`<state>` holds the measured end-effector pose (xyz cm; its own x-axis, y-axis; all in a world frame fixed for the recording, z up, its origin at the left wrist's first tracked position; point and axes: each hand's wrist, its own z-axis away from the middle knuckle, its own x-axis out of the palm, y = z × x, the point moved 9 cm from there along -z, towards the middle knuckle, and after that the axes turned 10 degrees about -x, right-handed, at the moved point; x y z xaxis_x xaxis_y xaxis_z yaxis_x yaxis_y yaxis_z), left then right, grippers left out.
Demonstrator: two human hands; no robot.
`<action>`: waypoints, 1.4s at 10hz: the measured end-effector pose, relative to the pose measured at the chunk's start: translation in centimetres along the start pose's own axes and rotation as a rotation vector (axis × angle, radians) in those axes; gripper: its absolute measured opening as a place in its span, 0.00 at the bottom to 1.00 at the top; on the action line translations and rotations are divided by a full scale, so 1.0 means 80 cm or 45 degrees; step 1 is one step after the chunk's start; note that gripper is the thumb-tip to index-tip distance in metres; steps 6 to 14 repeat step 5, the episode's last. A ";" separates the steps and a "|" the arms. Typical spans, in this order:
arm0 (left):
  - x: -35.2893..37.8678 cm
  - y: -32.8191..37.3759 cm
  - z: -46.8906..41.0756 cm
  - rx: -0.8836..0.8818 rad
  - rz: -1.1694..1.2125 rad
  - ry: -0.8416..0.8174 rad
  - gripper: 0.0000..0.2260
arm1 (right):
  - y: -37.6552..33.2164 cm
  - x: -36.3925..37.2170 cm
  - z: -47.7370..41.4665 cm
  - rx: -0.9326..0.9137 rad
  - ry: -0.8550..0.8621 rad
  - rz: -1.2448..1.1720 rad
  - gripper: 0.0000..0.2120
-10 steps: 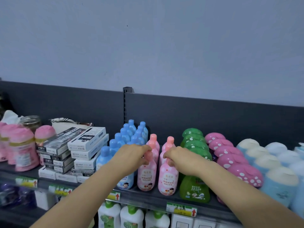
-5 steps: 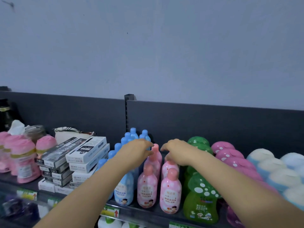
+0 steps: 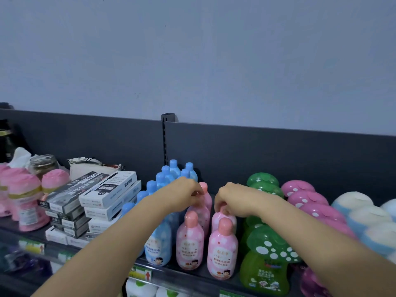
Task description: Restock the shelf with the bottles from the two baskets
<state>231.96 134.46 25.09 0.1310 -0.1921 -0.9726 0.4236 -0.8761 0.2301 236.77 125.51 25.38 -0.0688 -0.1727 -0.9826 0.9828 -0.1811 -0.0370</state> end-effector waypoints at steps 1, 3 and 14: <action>0.002 0.004 0.000 0.032 -0.040 0.001 0.09 | -0.003 0.000 0.002 -0.034 -0.022 0.005 0.13; -0.001 0.012 0.003 0.050 -0.038 -0.019 0.07 | -0.003 -0.005 0.005 -0.064 -0.021 -0.022 0.16; -0.018 0.013 0.010 -0.006 0.018 0.053 0.13 | -0.013 -0.031 0.012 -0.056 0.088 -0.065 0.15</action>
